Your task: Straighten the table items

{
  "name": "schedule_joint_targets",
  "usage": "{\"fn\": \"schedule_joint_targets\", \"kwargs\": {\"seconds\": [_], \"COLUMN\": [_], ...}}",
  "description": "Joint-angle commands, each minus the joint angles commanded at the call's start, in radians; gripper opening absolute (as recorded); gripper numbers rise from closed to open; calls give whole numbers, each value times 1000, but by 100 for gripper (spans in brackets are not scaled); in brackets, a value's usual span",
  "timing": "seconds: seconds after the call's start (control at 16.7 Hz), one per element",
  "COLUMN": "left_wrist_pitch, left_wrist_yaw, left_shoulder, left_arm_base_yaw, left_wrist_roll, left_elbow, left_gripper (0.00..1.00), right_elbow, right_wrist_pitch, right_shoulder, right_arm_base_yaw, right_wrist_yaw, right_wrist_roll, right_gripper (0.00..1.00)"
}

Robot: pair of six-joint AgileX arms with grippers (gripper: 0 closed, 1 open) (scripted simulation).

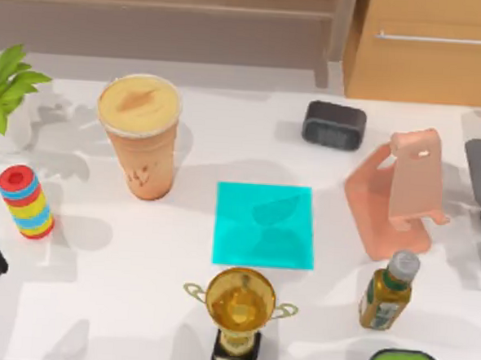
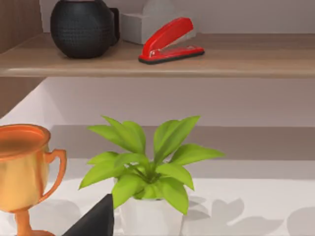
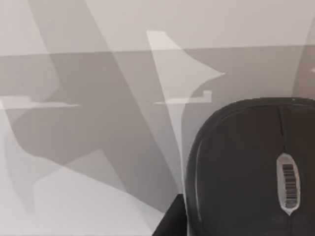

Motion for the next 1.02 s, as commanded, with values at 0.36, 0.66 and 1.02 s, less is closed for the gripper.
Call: {"fn": "schedule_joint_targets", "kwargs": {"seconds": [0.36,0.66,1.02], "left_wrist_pitch": [0,0,0], "left_wrist_yaw": [0,0,0], "left_shoulder": [0,0,0], "left_arm_base_yaw": [0,0,0], "left_wrist_roll": [0,0,0], "left_elbow": [0,0,0], "left_gripper": [100,100,100], "right_elbow": [15,139,247], "right_wrist_pitch": [-25,-217,-368], "right_shoulder": [-14,-60,-118], "right_arm_base_yaw": [1,0,-1], "right_wrist_yaw": [1,0,0], "right_wrist_roll": [2,-2,1], "right_gripper": [0,0,0]}}
